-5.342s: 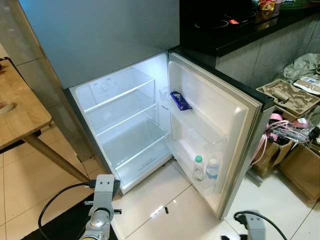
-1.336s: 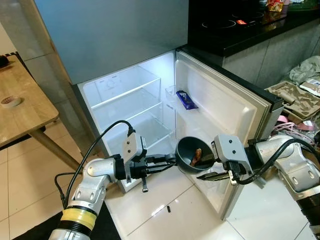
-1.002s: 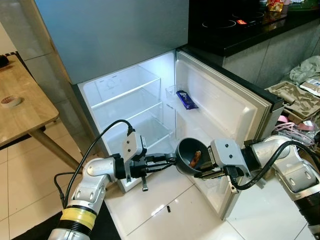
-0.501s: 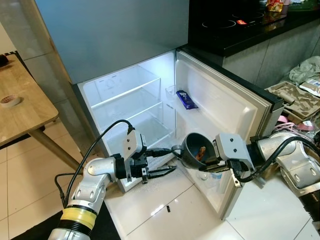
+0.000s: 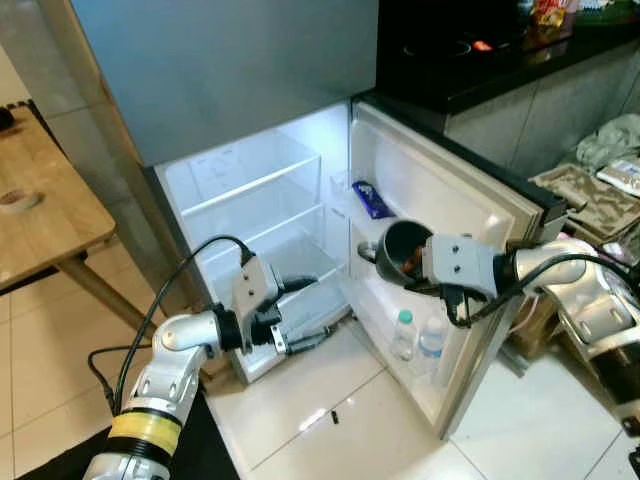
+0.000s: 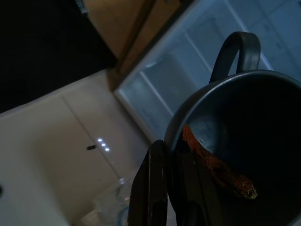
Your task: Restocking fridge
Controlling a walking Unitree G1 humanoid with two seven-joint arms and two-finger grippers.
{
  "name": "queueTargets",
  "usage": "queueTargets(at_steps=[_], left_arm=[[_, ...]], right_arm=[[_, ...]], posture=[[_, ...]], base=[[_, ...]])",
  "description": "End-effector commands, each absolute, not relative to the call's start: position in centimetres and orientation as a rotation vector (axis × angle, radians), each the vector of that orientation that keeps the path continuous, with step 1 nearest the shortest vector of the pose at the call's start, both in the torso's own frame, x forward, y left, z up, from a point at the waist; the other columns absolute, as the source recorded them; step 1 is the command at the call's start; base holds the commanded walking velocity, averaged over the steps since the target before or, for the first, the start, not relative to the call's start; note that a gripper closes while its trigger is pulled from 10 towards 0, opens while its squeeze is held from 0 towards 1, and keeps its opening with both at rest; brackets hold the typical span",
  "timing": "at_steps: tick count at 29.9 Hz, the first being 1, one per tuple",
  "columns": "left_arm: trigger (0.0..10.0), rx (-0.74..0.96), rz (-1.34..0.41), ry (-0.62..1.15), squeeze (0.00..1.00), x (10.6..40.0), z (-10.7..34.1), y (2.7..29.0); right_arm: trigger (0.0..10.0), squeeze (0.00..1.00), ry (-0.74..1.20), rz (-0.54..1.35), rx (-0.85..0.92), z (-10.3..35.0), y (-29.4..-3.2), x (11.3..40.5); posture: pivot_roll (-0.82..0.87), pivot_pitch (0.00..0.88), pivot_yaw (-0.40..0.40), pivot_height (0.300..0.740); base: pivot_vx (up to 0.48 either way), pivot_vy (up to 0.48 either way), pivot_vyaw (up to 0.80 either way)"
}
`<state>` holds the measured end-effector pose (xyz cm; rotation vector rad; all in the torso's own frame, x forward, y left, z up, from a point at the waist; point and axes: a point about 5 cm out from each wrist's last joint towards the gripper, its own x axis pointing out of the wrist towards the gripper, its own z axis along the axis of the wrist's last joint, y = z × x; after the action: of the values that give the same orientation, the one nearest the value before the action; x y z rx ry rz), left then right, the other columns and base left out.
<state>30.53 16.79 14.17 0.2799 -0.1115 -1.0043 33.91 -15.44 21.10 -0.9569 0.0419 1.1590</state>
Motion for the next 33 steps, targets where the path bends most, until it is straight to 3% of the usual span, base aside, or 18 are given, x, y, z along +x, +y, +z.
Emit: queueTargets(at_steps=[1, 8, 14, 22, 33], left_arm=[[10.0, 0.237, -0.898, -0.167, 0.0, 30.9, 14.4, 16.8], [10.0, 0.203, -0.912, -0.163, 0.0, 30.1, 13.5, 15.7], [10.0, 0.181, -0.937, -0.173, 0.0, 28.7, 12.9, 14.4], [10.0, 0.221, -0.874, -0.237, 0.0, 28.3, 14.7, 15.4], [10.0, 0.293, -0.863, -0.294, 0.0, 28.7, 17.6, 16.3]], right_arm=[[0.0, 0.0, -0.01, 1.127, -0.967, 21.6, -14.2, 34.9], [0.0, 0.0, 0.003, 1.108, -0.966, 21.1, -13.0, 36.0], [0.0, 0.0, 0.09, 1.03, -1.03, 20.1, -12.4, 37.6], [0.0, 0.0, 0.226, 0.851, -1.007, 20.7, -14.5, 39.6], [0.0, 0.0, 0.298, 0.687, -1.061, 22.9, -16.9, 40.9]], posture=[[-0.12, 0.0, 0.016, 0.74], [-0.11, 0.024, 0.005, 0.74], [-0.09, 0.103, -0.004, 0.74], [-0.06, 0.187, 0.01, 0.74], [-0.06, 0.212, 0.02, 0.74]], base=[[0.0, 0.0, 0.0], [0.0, 0.0, 0.0], [0.0, 0.0, 0.0], [0.0, 0.0, 0.0], [0.0, 0.0, 0.0]])
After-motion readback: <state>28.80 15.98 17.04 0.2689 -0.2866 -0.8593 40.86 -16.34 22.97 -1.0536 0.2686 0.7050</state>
